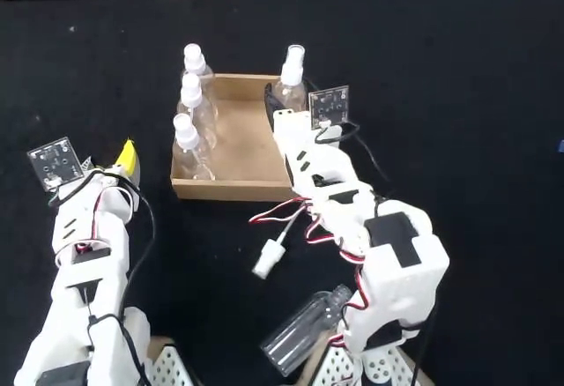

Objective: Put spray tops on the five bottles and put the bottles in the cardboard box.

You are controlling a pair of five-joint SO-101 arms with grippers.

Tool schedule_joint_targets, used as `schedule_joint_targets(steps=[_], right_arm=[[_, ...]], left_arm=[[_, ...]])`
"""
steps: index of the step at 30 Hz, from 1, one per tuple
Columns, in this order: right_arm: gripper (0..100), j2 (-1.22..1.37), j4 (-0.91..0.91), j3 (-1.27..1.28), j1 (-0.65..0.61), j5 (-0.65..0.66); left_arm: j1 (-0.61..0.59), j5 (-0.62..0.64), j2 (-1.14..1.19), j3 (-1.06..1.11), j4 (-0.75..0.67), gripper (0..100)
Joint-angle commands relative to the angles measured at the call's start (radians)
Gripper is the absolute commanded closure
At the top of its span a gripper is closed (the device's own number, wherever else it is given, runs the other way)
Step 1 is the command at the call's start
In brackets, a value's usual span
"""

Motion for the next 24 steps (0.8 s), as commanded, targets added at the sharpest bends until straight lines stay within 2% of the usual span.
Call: schedule_joint_targets(steps=[1, 17, 24], right_arm=[[98.5, -0.004, -0.020, -0.053, -0.025, 0.006], [98.5, -0.004, 0.032, -0.056, -0.048, 0.008], [81.3, -0.010, 0.032, -0.030, -0.055, 0.008]], left_arm=[[0.016, -0.009, -0.011, -0.012, -0.018, 77], [0.018, -0.009, -0.011, -0.007, -0.020, 77], [0.018, -0.009, -0.011, -0.007, -0.020, 77]])
